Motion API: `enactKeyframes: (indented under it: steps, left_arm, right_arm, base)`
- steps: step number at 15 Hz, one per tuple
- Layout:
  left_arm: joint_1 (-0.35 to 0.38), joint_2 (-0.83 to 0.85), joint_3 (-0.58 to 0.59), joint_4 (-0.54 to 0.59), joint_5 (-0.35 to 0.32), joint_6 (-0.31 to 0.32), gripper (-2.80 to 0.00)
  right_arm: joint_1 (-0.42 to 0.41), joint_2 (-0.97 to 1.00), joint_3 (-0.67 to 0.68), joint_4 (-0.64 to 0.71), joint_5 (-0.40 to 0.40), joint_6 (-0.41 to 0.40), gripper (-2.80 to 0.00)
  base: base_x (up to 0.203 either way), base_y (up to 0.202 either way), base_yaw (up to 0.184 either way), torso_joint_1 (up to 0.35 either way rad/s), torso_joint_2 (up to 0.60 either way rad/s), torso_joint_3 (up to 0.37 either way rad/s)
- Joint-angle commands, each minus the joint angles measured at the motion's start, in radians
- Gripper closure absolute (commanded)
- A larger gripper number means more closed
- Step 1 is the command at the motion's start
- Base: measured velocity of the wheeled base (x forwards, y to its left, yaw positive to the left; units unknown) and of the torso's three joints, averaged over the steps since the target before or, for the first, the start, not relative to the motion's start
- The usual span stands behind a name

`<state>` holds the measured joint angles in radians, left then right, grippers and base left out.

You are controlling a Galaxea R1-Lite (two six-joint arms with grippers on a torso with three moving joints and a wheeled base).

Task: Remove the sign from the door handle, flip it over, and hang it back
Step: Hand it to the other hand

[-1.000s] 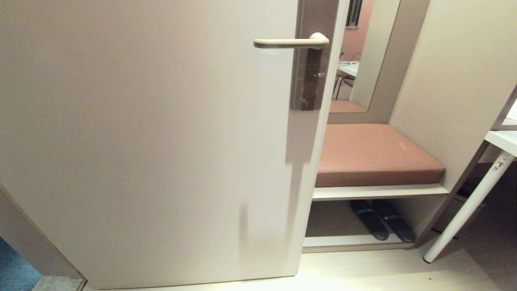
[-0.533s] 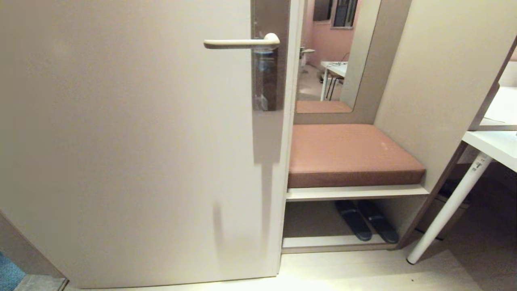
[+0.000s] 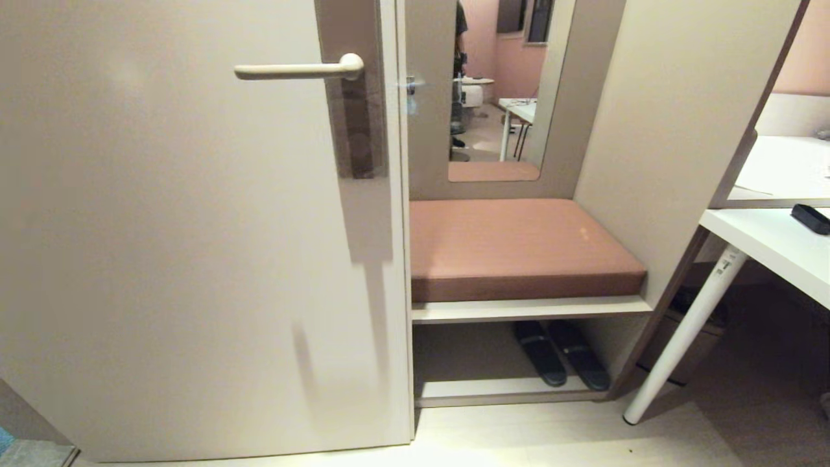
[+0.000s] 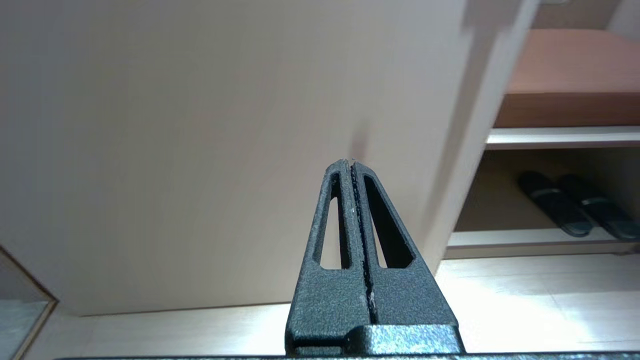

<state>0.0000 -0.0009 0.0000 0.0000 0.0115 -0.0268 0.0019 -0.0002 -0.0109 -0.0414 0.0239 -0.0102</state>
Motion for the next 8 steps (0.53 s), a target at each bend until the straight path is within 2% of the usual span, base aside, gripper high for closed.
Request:
enactKeyframes:
  steps: [1,8]
  left_arm:
    - [0.0,0.001,0.0,0.0,0.001,-0.001,0.0]
    - [0.0,0.001,0.0,0.0,0.001,-0.001,0.0]
  right_arm:
    - [0.0,0.001,0.0,-0.002,0.001,-0.001,0.0]
    - [0.0,0.0,0.0,-0.002,0.001,-0.001,0.0]
  base:
    - [0.0,-0.068,0.005,0.0,0.0,0.0]
    - [0.0,0.0,0.0,0.0,0.0,0.0]
